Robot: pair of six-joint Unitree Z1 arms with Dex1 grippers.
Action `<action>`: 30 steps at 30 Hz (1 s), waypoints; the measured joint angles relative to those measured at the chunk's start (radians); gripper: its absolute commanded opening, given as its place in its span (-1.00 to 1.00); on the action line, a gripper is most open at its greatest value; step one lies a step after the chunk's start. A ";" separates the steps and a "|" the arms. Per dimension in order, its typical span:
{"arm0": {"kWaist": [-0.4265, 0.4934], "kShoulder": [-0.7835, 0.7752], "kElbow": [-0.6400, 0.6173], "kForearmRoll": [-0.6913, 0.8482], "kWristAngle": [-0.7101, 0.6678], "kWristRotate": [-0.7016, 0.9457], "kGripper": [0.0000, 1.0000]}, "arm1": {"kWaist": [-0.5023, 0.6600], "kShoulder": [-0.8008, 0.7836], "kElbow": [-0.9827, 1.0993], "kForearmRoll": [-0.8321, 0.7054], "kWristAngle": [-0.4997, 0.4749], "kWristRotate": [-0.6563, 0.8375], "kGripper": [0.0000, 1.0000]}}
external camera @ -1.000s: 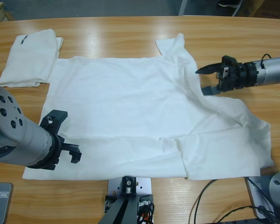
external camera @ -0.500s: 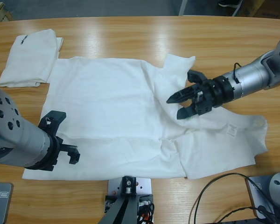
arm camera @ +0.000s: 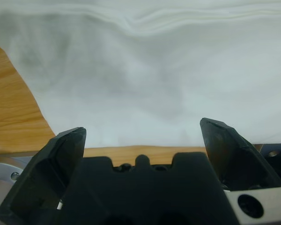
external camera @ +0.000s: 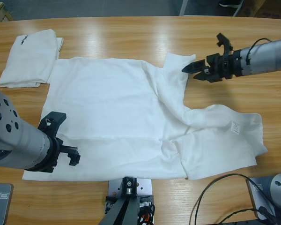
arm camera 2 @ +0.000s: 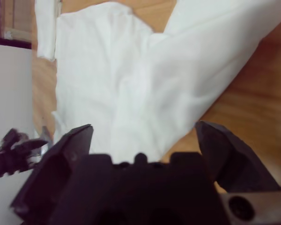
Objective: Fold clothes
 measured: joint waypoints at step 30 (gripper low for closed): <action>-0.003 -0.005 -0.009 0.004 0.000 0.008 0.89 | -0.030 0.149 -0.096 -0.088 -0.024 -0.124 -1.00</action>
